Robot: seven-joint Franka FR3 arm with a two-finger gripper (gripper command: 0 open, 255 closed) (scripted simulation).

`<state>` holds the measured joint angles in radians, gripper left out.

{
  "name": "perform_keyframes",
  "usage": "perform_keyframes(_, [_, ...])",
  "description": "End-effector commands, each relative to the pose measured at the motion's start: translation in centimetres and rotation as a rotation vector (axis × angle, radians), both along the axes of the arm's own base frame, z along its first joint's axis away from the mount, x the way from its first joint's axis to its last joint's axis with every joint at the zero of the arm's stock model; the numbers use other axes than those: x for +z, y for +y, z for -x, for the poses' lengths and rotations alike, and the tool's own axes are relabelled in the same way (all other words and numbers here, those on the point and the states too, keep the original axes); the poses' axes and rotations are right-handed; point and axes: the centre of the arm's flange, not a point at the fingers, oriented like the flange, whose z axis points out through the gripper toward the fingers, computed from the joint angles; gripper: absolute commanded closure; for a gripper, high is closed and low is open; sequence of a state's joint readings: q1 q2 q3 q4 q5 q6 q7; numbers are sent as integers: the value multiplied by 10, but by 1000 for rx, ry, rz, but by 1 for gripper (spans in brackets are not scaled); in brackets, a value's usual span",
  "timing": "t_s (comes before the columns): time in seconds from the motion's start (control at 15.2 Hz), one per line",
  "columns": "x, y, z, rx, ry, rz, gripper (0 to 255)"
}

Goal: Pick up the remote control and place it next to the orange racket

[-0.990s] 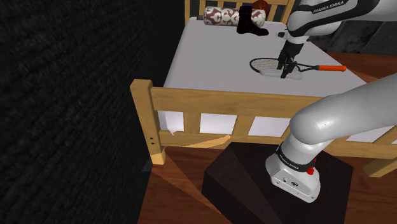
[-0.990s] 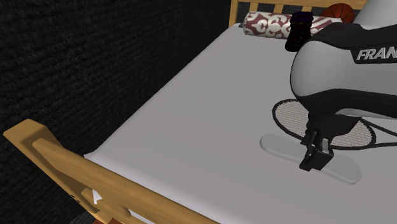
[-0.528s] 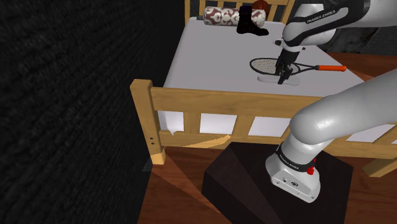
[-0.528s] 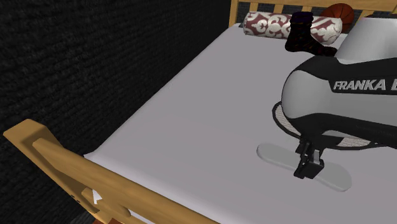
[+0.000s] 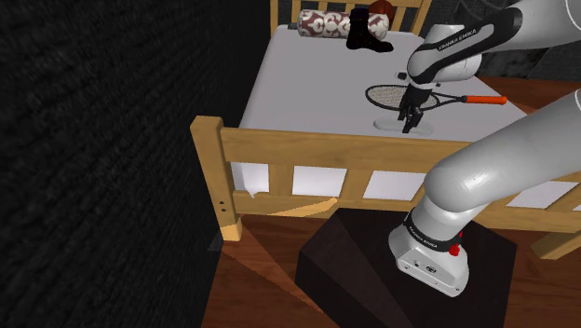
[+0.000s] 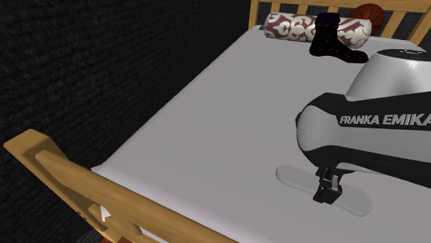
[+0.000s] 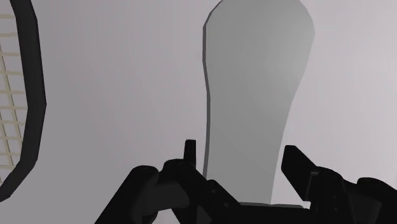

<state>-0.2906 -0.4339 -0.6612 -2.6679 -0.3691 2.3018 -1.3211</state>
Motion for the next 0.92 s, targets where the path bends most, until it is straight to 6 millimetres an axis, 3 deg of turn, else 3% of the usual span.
perform_keyframes(0.0, [-5, 0, -1, 0, -1, 1, 255])
perform_keyframes(0.46, [-5, 0, -1, 0, -1, 1, 255])
perform_keyframes(0.53, [-5, 0, -1, 0, -1, 1, 0])
perform_keyframes(0.86, [-5, 0, -1, 0, -1, 1, 0])
